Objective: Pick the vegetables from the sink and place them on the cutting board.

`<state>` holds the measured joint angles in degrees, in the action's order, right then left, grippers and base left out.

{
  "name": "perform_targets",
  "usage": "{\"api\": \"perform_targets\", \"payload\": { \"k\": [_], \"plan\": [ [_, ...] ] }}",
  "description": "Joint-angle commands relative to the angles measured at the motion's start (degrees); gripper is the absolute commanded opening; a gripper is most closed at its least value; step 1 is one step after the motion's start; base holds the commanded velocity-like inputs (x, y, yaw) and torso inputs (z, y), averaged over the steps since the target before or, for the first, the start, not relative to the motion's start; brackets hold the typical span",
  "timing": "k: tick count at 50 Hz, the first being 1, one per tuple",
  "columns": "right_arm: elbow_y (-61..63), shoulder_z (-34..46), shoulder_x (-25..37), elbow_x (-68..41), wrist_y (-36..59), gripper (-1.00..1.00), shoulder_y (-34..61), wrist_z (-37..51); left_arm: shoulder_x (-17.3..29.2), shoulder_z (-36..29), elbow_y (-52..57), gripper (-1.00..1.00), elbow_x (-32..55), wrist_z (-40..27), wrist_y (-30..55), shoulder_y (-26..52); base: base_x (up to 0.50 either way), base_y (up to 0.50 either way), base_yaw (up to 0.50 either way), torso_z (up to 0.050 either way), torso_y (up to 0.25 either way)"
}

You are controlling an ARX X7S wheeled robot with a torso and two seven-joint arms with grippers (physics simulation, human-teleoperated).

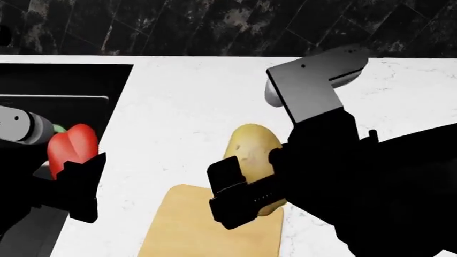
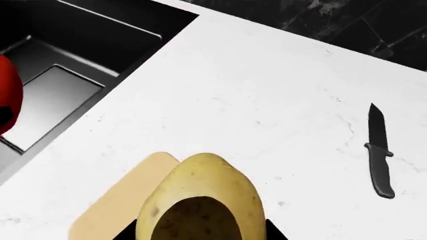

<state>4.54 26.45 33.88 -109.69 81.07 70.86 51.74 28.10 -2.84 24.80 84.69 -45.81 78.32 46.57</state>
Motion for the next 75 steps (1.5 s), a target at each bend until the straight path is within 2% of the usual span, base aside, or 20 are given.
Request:
{"api": "perform_targets", "payload": {
  "k": [1,16,29,45,50,53,54,68,75],
  "plan": [
    [-7.75,8.73,-3.67,-6.74,4.1,-1.0,6.59,3.33,0.1,-1.04,-0.34,-1.0,-0.74,0.76,-1.32,-0.03,0.0,0.0,0.0,0.0,0.0],
    [-10.5,9.36,-5.03,5.15,2.92,-1.0,2.73,-6.73,1.21,-1.11,0.33,-1.0,-1.46,2.19,-2.99,-2.15,0.0,0.0,0.0,0.0,0.0],
    [-10.5,10.64,-4.95,6.93,1.2,-1.0,0.14,-9.45,0.73,-2.54,0.04,-1.0,-3.02,2.69,-4.13,-2.55,0.0,0.0,0.0,0.0,0.0],
    [-13.18,13.49,-6.37,12.39,-0.07,-1.0,-0.3,-15.06,3.01,-1.49,0.63,-1.0,-2.51,4.09,-5.38,-4.52,0.0,0.0,0.0,0.001,0.001],
    [-13.37,14.21,-6.64,13.0,-0.32,-1.0,-0.36,-15.83,1.96,-2.79,-0.03,-1.0,-4.33,4.53,-6.13,-4.33,0.0,0.0,0.0,0.0,0.0],
    [-13.09,14.3,-6.27,12.7,-0.51,-1.0,-0.59,-15.37,3.19,-1.67,0.68,-1.0,-2.38,4.08,-5.8,-4.75,0.0,0.0,0.0,0.0,0.0],
    [-13.02,14.36,-6.2,12.74,-0.58,1.0,-0.63,-15.35,3.09,-1.8,0.67,-1.0,-2.53,4.1,-5.89,-4.77,0.0,0.0,0.0,0.0,0.0],
    [-11.29,13.74,-4.69,10.36,-1.72,1.0,-0.57,-13.65,2.3,-3.19,0.35,-1.0,-1.87,3.1,-5.84,-3.64,0.0,0.0,0.0,0.0,0.0],
    [-10.4,10.6,-4.05,8.22,-3.4,1.0,4.93,-11.99,1.19,-4.57,-0.25,-1.0,-1.34,2.45,-5.42,-1.62,0.0,0.0,0.0,0.0,0.0]
  ]
}}
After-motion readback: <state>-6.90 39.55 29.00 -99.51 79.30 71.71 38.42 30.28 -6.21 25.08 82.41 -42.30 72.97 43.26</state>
